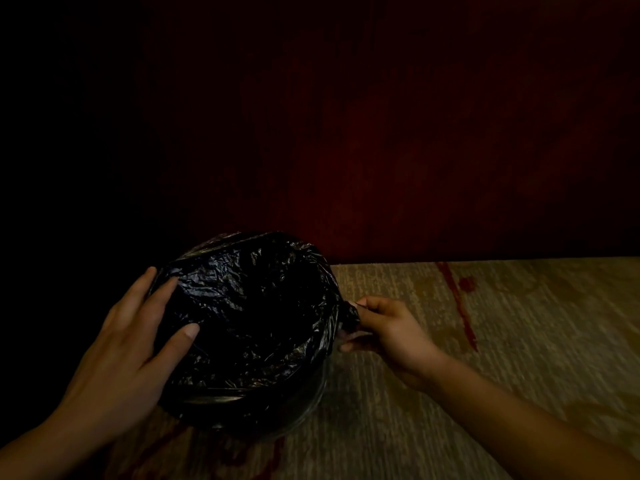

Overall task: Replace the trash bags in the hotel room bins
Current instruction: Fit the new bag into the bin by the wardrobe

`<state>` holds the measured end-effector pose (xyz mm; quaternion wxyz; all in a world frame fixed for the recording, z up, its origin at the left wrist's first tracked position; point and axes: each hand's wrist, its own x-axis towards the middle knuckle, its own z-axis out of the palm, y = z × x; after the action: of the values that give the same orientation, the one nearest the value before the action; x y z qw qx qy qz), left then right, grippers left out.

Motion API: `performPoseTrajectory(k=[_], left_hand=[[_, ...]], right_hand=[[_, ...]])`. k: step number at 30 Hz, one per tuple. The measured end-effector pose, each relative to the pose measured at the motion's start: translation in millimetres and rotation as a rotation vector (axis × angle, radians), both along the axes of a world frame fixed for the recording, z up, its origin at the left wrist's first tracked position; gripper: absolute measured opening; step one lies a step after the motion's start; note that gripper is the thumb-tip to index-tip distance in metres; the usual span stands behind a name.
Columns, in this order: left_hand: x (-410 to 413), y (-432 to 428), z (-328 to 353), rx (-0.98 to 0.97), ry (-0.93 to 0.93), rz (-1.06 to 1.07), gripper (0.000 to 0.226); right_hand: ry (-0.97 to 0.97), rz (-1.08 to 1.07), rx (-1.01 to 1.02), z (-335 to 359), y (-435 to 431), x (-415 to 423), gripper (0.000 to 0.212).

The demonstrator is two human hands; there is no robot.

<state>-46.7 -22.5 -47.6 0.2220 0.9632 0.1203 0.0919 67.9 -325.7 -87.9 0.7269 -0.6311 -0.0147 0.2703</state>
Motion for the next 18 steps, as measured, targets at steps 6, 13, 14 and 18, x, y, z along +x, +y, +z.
performPoseTrajectory(k=[6, 13, 14, 18], left_hand=[[1, -2, 1, -0.021, 0.003, 0.012, 0.105], [-1, -4, 4, -0.016, 0.012, 0.01, 0.105], [-1, -4, 4, -0.02, 0.011, 0.007, 0.105], [-1, -1, 3, -0.02, 0.0, 0.003, 0.101]], right_hand=[[0.155, -0.066, 0.13, 4, 16, 0, 0.013], [0.302, -0.138, 0.098, 7, 30, 3, 0.018], [0.284, -0.152, 0.092, 6, 30, 3, 0.019], [0.174, -0.165, 0.074, 3, 27, -2, 0.01]])
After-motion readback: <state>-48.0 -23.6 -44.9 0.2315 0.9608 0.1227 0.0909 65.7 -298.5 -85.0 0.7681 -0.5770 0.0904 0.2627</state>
